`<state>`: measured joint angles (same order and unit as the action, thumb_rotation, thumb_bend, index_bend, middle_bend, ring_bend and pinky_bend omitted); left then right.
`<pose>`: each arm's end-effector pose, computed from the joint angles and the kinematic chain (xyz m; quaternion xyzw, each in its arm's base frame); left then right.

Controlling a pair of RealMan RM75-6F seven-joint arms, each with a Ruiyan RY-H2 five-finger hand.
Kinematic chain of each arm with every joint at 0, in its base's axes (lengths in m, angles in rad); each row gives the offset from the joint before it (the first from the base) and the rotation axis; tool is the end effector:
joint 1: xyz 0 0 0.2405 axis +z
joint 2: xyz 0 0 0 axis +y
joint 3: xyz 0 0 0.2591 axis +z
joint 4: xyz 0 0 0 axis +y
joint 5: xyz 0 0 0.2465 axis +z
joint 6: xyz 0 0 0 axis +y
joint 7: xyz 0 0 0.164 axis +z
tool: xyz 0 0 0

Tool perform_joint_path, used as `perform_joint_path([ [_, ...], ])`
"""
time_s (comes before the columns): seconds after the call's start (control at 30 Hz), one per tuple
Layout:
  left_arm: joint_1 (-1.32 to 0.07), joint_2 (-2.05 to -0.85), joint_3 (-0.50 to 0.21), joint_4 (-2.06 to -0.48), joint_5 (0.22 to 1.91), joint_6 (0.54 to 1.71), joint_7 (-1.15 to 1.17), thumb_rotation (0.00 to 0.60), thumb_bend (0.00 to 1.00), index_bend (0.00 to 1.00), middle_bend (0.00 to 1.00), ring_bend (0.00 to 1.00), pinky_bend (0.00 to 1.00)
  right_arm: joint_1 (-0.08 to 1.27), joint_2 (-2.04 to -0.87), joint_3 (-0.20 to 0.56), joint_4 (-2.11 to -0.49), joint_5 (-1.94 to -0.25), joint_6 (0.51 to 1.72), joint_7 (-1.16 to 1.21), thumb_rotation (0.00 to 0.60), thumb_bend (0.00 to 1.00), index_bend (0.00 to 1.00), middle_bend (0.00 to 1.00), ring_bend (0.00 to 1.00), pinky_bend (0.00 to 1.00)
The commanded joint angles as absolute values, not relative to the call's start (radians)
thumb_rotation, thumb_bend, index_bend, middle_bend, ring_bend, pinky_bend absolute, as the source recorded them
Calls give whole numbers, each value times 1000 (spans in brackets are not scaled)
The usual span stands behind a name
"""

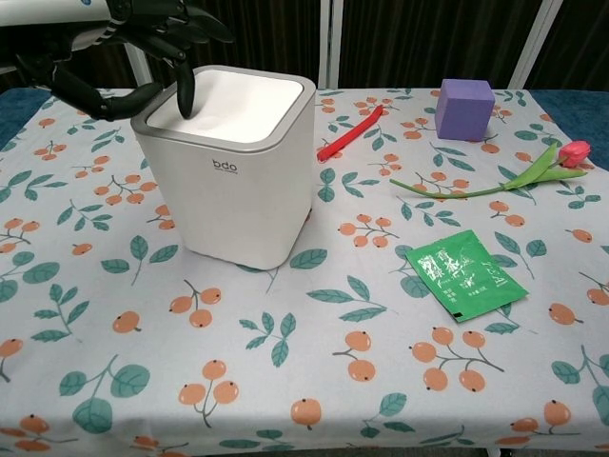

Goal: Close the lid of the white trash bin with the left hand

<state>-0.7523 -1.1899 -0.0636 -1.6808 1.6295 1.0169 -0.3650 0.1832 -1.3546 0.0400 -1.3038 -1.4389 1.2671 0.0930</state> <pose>-0.1230 0.3342 0.0228 -0.7614 -0.3934 -0.4697 0.2117 -0.3701 -0.2376 0.0502 0.6204 -0.4469 0.3420 0.5462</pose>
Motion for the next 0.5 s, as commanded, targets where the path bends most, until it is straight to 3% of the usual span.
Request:
perform_joint_path([
  [0.03,-748,-1199,-61,-1679,1631,1026,-343,600,575,123,428,35,26,183,-1356,39,-1301,-1439,1266,95,600,256,0,3,0,0],
  [0.5,-733,-1201,-64,-1692,1629,1070,-304,600,575,123,408,35,26,185,-1361,39,-1290,-1436,1260,103,600,256,0,4,0,0],
])
